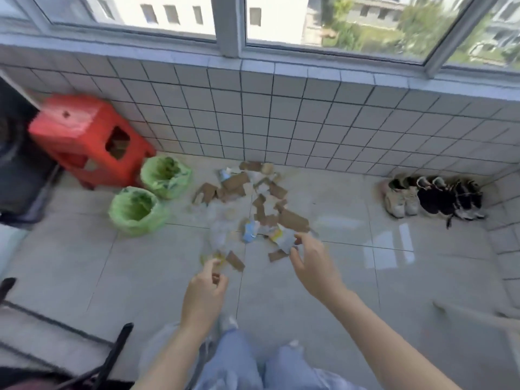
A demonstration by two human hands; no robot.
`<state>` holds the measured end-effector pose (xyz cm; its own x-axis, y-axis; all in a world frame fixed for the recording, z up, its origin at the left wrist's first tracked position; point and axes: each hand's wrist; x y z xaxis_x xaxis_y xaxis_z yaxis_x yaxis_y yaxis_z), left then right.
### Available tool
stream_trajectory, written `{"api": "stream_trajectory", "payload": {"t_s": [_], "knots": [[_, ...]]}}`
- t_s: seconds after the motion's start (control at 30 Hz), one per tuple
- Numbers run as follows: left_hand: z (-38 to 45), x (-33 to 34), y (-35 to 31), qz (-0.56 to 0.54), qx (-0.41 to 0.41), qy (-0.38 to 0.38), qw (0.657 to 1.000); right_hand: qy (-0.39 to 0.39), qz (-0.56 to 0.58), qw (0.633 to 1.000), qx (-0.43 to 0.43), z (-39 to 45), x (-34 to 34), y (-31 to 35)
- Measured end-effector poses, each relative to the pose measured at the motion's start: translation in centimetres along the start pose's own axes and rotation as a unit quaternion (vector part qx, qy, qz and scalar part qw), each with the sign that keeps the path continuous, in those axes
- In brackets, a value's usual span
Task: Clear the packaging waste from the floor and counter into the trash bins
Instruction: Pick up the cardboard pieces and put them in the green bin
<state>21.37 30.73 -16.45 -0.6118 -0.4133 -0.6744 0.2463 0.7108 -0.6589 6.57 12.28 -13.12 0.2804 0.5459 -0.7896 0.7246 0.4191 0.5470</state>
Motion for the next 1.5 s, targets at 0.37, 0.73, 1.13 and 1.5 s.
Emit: {"api": "stream_trajectory", "payload": {"t_s": [0.37, 0.73, 1.13, 1.5], "knots": [[8.2, -7.5, 7.3, 0.019, -0.078, 0.019, 0.997, 0.085, 0.016, 0.995, 0.053, 5.8, 8.0, 7.3], [19.8, -8.9, 5.7, 0.046, -0.108, 0.031, 0.993, 0.13, 0.015, 0.989, 0.07, 16.4, 8.8, 9.0], [30.6, -7.7, 5.9, 0.068, -0.114, 0.034, 0.991, 0.161, 0.001, 0.985, 0.066, 27.6, 10.6, 9.5], [40.4, -2.6, 11.9, 0.116, -0.096, 0.117, 0.982, 0.15, 0.013, 0.98, 0.129, 34.0, 19.6, 7.0]]}}
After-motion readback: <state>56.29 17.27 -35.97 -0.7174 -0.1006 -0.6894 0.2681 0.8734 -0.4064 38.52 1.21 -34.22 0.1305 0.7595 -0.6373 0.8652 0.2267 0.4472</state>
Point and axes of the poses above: each hand's wrist, its own z-axis towards the middle knuckle, its own x-axis out of the palm, y = z × x, and after that the axes turned 1 degree about y, right-handed
